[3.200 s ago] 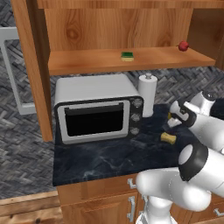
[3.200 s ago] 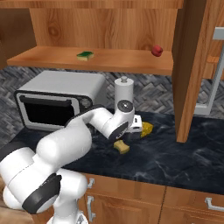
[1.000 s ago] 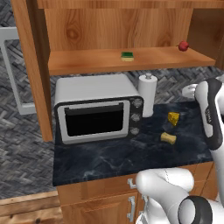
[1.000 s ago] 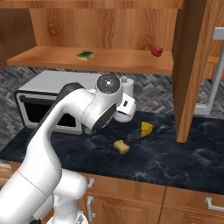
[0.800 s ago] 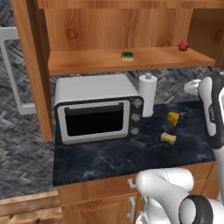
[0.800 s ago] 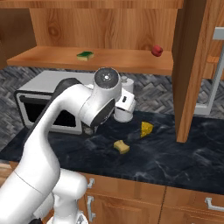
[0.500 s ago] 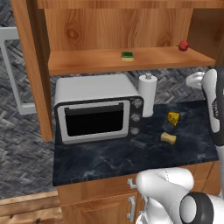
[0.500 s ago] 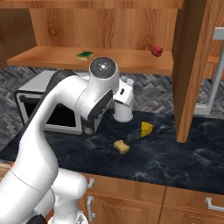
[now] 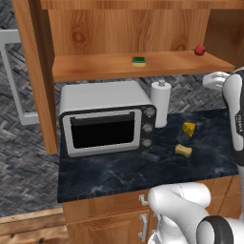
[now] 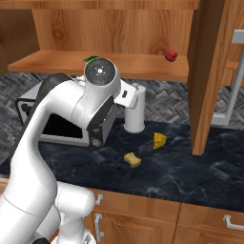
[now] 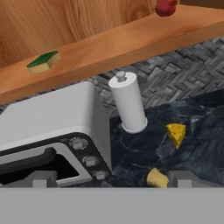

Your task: Pick the sponge and sponge from the cabinet and place them on the counter.

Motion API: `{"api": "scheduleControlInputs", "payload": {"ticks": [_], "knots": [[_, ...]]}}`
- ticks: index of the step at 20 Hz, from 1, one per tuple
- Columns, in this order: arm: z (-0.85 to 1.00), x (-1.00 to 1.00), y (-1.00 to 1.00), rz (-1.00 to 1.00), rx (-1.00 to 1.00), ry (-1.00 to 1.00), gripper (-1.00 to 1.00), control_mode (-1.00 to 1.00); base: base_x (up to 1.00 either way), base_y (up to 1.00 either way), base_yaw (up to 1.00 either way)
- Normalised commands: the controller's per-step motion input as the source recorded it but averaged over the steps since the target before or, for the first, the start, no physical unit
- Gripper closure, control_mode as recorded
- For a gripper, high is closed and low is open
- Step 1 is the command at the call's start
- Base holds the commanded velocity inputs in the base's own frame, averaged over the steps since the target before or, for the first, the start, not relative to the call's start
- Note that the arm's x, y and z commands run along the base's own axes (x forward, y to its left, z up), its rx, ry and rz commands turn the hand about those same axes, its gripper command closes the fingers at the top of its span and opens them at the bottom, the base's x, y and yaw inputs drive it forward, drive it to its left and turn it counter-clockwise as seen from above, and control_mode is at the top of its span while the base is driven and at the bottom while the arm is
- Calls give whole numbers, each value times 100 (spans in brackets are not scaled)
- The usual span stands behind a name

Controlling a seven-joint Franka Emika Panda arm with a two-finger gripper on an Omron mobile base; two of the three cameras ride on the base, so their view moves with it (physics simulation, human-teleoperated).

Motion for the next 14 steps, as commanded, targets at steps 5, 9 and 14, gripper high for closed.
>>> {"api": "scheduleControlInputs", "payload": {"ticks": [5, 9, 14], "knots": [[25, -1, 33, 0, 0, -3, -100, -100, 0, 0, 0], [30, 0, 31, 0, 0, 0, -100, -100, 0, 0, 0], [9, 0, 27, 0, -1, -8, -100, -100, 0, 0, 0]]}}
